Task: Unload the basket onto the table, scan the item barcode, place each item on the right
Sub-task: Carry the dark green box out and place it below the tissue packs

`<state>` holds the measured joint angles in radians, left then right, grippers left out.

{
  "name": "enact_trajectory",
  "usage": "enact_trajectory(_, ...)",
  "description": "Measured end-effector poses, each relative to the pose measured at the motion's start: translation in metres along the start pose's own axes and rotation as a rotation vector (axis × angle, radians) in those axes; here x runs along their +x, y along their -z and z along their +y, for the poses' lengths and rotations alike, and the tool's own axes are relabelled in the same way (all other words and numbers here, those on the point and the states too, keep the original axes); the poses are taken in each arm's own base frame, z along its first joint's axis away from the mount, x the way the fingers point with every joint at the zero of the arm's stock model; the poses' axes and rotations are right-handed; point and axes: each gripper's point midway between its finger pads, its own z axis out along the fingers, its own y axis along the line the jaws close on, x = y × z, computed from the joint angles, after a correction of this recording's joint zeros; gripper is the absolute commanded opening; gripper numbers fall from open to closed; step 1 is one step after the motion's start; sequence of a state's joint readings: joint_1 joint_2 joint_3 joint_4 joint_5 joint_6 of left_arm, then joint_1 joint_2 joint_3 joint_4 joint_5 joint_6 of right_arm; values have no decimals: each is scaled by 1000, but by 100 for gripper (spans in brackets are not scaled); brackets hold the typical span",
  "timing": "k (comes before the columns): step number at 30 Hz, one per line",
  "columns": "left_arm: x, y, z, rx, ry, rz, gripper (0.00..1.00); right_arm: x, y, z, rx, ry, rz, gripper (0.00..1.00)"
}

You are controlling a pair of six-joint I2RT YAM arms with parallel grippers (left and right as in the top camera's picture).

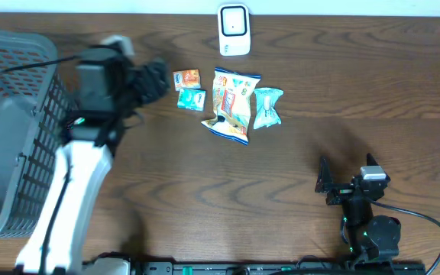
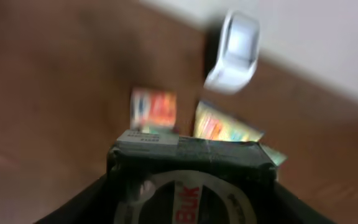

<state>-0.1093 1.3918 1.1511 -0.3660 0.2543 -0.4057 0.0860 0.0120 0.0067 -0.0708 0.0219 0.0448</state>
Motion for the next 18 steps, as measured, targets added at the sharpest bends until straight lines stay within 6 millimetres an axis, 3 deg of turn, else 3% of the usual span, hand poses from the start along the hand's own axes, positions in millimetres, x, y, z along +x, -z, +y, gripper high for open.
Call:
enact_trajectory(5,63,-53,14,-88,-44,224,59,0,0,0,0,0,0,99)
enact_trajectory(8,89,-73,22,-123,-61,309,60,0,0,0,0,0,0,99)
enact_trajectory(9,98,-80,25,-135,-65,337,64,0,0,0,0,0,0,99)
enact_trajectory(14,126,-100,35,-168,-77,423,74,0,0,0,0,0,0,99)
enact_trajectory(18,130,-102,37,-171,-87,434,87,0,0,0,0,0,0,99)
